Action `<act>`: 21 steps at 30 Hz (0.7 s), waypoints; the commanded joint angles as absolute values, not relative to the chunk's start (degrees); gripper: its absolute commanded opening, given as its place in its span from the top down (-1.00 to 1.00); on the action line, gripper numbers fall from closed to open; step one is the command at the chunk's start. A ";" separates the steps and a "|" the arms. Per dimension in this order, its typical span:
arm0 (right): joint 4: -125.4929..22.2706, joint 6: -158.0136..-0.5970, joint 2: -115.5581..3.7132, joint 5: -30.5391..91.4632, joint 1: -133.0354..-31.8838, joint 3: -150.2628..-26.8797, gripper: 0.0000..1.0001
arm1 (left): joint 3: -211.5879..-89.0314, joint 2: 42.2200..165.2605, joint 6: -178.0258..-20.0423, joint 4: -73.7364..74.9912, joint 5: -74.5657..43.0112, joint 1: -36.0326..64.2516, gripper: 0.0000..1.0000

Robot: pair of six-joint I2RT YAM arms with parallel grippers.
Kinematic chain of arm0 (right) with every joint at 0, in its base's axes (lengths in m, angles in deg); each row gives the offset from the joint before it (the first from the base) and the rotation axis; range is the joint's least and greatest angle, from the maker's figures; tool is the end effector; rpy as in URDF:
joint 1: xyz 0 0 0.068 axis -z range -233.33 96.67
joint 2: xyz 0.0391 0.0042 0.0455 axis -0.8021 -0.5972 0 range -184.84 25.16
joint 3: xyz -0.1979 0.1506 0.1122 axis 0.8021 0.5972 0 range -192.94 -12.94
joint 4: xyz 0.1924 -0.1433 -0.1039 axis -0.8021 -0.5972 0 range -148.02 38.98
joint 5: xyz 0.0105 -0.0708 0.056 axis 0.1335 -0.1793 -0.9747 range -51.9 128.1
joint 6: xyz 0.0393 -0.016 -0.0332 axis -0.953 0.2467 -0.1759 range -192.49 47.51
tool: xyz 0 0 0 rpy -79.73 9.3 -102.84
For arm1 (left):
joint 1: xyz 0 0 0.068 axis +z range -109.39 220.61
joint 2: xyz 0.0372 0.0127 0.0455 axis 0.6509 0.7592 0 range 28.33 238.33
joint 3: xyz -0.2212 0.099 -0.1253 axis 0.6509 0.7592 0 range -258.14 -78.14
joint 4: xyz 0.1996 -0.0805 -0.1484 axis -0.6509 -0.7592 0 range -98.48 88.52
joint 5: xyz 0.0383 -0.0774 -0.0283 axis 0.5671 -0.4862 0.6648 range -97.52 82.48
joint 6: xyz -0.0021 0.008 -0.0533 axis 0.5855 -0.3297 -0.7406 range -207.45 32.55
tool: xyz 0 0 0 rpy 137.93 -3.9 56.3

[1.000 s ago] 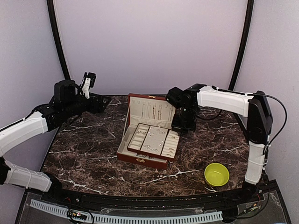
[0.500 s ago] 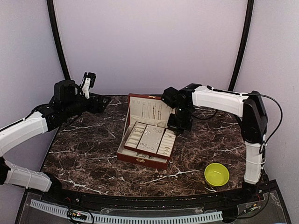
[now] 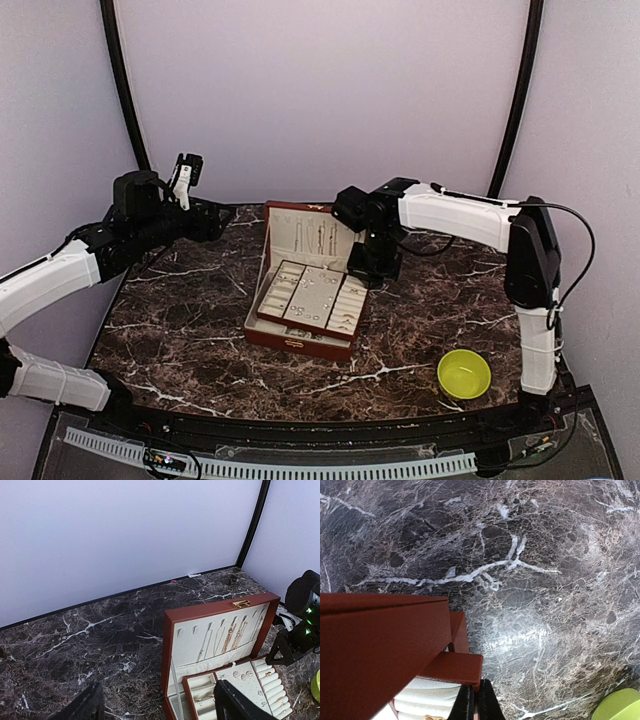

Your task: Organize the mixed jewelry

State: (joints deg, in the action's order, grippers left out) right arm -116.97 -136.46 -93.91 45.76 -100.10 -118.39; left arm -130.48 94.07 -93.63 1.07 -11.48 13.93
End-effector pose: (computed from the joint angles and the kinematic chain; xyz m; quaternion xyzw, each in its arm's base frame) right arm 0.2913 0.3029 0.2375 0.1545 0.9816 0.0368 0.1062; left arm 0.2413 -0.1239 0.3352 0.1588 0.7541 -0.2056 0.6032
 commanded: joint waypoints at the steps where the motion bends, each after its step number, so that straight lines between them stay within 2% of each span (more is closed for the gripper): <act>1: -116.38 -136.86 -94.07 46.91 -101.50 -120.98 1.00 | -129.91 92.39 -92.90 2.30 -11.23 13.89 -0.56; 21: -115.30 -138.62 -89.05 50.32 -103.73 -118.47 1.00 | -129.82 91.85 -93.60 2.48 -12.22 13.90 -0.56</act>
